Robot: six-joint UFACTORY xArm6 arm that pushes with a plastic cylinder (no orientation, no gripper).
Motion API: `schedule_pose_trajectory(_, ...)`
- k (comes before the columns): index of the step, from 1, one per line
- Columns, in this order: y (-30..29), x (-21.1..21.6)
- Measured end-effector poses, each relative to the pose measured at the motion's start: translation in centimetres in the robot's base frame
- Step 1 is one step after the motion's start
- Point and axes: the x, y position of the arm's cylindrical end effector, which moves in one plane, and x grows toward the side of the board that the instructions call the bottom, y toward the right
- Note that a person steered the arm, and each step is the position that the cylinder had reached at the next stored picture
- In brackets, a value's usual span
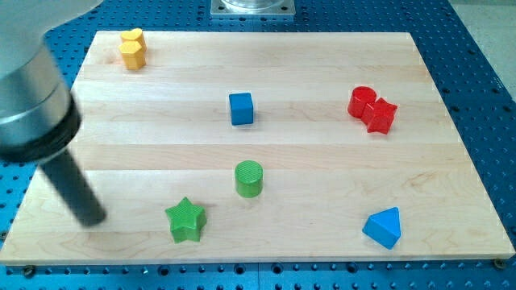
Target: Separate the green blocks
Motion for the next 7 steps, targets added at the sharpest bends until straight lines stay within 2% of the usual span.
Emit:
schedule_pose_trajectory(1,1.5,2.5)
schedule_pose_trajectory(2,8.5,2.4)
schedule_pose_trajectory(3,12.7,2.4)
schedule_pose_trajectory(4,13.0,1.2)
schedule_pose_trajectory(5,15.7,-1.2)
schedule_pose_trajectory(7,20.5,-2.9)
